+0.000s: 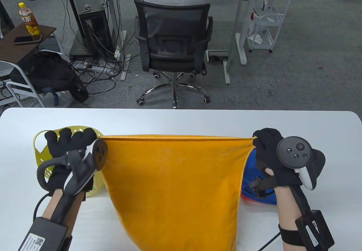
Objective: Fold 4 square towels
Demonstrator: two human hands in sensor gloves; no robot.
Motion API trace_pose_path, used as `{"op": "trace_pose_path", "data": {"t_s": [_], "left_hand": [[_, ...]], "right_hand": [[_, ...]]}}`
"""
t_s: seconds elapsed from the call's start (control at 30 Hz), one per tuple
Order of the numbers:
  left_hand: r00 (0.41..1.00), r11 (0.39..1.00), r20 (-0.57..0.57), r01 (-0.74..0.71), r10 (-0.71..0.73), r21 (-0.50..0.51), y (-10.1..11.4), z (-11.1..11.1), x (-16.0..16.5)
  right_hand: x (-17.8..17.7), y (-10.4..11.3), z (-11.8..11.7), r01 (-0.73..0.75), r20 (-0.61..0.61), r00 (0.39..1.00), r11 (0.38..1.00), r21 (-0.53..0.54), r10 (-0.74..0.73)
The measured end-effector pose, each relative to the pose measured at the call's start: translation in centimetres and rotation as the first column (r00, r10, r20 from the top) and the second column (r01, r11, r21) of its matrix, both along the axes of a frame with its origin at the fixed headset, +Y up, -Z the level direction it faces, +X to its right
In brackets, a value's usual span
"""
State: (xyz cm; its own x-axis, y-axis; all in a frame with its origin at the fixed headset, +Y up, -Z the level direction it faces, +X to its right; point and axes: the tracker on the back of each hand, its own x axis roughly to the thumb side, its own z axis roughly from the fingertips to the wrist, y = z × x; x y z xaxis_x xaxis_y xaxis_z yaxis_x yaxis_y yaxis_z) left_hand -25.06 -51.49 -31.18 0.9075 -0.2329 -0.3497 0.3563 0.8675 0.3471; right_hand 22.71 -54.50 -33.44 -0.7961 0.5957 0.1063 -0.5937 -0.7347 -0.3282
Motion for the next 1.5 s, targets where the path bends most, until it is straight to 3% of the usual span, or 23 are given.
{"op": "trace_pose_path", "data": {"t_s": [0.1, 0.2, 0.3, 0.43, 0.57, 0.7, 0.77, 0.87, 1.03, 1.27, 1.33, 1.4, 1.5], "left_hand": [[0.997, 0.990, 0.007, 0.070, -0.071, 0.126, 3.7, -0.1, 0.5], [0.997, 0.960, 0.043, 0.049, -0.064, 0.277, 6.4, 1.7, 0.4], [0.987, 0.954, 0.150, 0.015, -0.062, 0.299, 5.5, 4.4, 0.4], [0.954, 0.990, 0.297, 0.004, -0.047, 0.143, -1.1, 9.6, 0.3], [0.936, 0.991, 0.350, 0.077, -0.035, -0.108, -10.3, 14.0, 0.3], [0.939, 0.931, 0.344, 0.124, 0.002, -0.343, -17.5, 15.7, 0.7], [0.943, 0.893, 0.331, 0.134, 0.018, -0.430, -19.3, 15.8, 0.8], [0.950, 0.872, 0.313, 0.143, 0.013, -0.468, -20.6, 15.1, 0.7], [0.974, 0.875, 0.199, 0.001, 0.109, -0.484, -19.6, 11.9, -0.2], [0.975, 0.864, -0.008, -0.200, 0.221, -0.462, -20.1, 3.0, 0.5], [0.956, 0.830, -0.106, -0.291, 0.275, -0.475, -21.2, 0.7, 1.0], [0.926, 0.767, -0.199, -0.377, 0.321, -0.519, -22.2, -0.5, 1.1], [0.890, 0.707, -0.208, -0.450, 0.406, -0.545, -22.8, -0.3, 0.7]], "right_hand": [[0.1, 2.5, 0.8, 0.007, 0.058, 0.998, 0.985, 0.172, -0.017], [0.4, 3.7, 2.7, 0.005, 0.071, 0.997, 0.952, 0.307, -0.028], [1.1, 2.2, 4.3, 0.004, 0.023, 1.000, 0.951, 0.310, -0.012], [2.3, -3.7, 6.5, -0.078, -0.059, 0.994, 0.969, 0.233, 0.094], [2.8, -11.4, 8.6, -0.179, -0.255, 0.953, 0.983, -0.039, 0.164], [2.2, -16.8, 10.4, -0.352, -0.366, 0.892, 0.916, -0.194, 0.266], [1.9, -18.0, 10.8, -0.399, -0.393, 0.874, 0.883, -0.247, 0.285], [1.1, -19.0, 10.8, -0.447, -0.422, 0.854, 0.845, -0.292, 0.306], [0.1, -18.3, 8.6, -0.445, -0.390, 0.865, 0.839, -0.313, 0.314], [-2.2, -18.8, -0.6, -0.476, -0.230, 0.878, 0.813, -0.335, 0.419], [-2.5, -20.0, -3.3, -0.458, -0.158, 0.889, 0.813, -0.361, 0.431], [-2.7, -21.0, -4.3, -0.451, -0.118, 0.888, 0.796, -0.404, 0.444], [-2.7, -21.0, -3.2, -0.480, -0.126, 0.872, 0.778, -0.405, 0.473]]}}
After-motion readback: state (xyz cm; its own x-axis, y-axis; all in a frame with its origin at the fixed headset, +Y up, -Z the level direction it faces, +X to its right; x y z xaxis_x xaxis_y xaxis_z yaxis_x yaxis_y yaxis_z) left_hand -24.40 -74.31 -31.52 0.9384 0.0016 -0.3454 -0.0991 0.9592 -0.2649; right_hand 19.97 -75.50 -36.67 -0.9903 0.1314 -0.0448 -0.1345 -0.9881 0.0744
